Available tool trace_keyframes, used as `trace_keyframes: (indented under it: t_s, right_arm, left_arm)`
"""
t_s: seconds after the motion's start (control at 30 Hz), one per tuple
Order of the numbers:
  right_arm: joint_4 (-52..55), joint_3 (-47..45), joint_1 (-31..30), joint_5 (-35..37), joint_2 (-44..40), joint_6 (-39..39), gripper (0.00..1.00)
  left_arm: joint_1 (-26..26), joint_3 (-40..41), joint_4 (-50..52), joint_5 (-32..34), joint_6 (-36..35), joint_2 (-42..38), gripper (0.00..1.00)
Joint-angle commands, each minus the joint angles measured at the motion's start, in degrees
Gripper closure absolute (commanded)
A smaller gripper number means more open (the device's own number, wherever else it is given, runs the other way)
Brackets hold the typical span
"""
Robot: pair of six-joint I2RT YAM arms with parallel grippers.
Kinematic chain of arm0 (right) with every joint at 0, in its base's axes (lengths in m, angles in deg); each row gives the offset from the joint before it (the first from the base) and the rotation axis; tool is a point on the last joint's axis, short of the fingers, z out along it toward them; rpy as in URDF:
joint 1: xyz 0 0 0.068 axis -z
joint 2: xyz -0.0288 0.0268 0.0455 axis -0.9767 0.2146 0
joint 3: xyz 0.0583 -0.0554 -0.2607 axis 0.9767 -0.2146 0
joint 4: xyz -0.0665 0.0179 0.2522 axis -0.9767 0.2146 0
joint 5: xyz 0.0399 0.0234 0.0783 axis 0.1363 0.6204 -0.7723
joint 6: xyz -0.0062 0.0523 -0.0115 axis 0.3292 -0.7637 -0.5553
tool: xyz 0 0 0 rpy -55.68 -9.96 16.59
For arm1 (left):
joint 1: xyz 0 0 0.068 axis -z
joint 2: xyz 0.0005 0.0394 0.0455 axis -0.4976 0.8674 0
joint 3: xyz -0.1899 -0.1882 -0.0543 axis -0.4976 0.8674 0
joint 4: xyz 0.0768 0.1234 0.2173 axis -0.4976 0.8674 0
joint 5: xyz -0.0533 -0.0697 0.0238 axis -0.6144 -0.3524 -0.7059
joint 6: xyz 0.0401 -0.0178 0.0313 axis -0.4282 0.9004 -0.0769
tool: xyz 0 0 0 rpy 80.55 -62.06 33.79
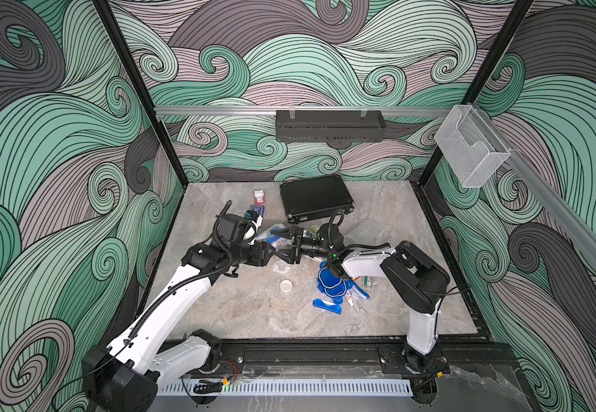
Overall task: Take out toiletry kits
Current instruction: 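Pour the toiletry kits out of the container.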
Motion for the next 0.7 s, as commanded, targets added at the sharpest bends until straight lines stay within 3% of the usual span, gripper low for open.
trace_keyframes:
  t_s: [0.0, 0.1, 0.3, 0.67]
  right_arm:
    - [-6.5, 0.4, -0.7, -1.2, -3.5, -4.1, 0.49]
    - [-6.1, 0.2, -0.5, -1.7, -3.4, -3.7, 0.43]
    - [-3.7, -3.2, 1.8, -3.5, -4.9, -0.8, 0.21]
    - [3.7, -8.9, 8.7, -9.9, -7.4, 7.4, 0.09]
  left_arm:
    - [-0.3, -1.8, 0.8, -0.9, 0.6, 0.3, 0.67]
    - [-0.3, -2.3, 1.7, -1.3, 0.6, -0.4, 0.72]
    - [-0.3, -4.3, 7.5, -2.1, 0.0, -1.5, 0.85]
    - [-0.3, -3.9, 15.7, -3.3, -1.0, -3.0, 0.9]
